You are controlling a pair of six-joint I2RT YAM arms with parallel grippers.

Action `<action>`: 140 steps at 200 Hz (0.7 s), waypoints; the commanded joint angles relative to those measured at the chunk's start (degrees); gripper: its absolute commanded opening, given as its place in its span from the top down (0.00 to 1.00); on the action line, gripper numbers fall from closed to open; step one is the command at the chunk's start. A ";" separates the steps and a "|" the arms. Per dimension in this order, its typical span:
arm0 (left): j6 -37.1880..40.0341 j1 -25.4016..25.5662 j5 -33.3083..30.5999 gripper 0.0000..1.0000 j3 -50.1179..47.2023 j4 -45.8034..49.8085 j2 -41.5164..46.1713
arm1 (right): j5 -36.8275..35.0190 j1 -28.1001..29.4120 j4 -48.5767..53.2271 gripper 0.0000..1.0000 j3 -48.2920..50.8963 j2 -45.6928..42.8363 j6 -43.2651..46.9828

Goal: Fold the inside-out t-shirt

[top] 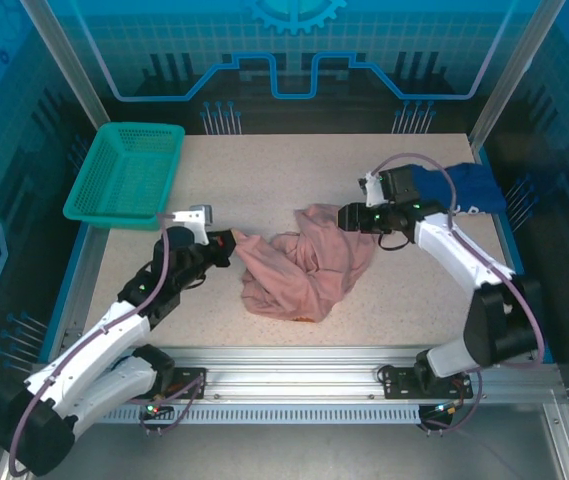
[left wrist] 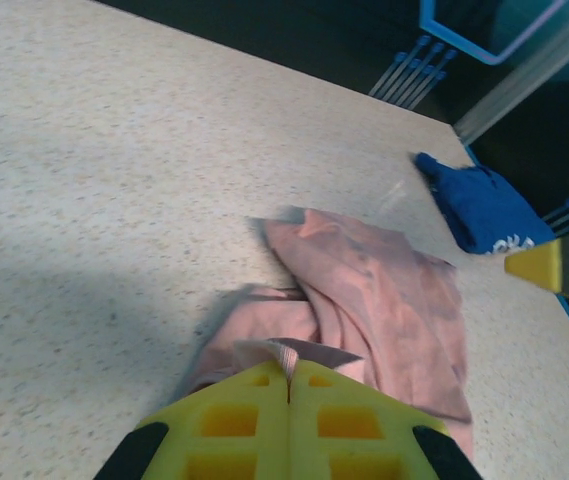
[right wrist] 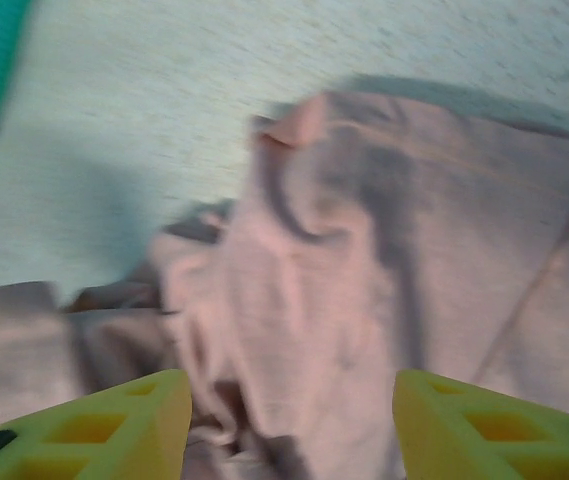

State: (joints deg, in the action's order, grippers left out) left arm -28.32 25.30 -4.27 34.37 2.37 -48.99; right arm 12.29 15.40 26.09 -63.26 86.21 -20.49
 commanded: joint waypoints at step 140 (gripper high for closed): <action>-2.26 -16.42 3.95 1.00 18.37 13.53 -0.71 | -14.07 0.53 6.63 1.00 -16.29 4.79 8.44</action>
State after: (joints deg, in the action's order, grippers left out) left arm -30.13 12.51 -2.98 45.95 14.61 -49.17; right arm -0.78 19.42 30.85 -79.70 102.24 -12.38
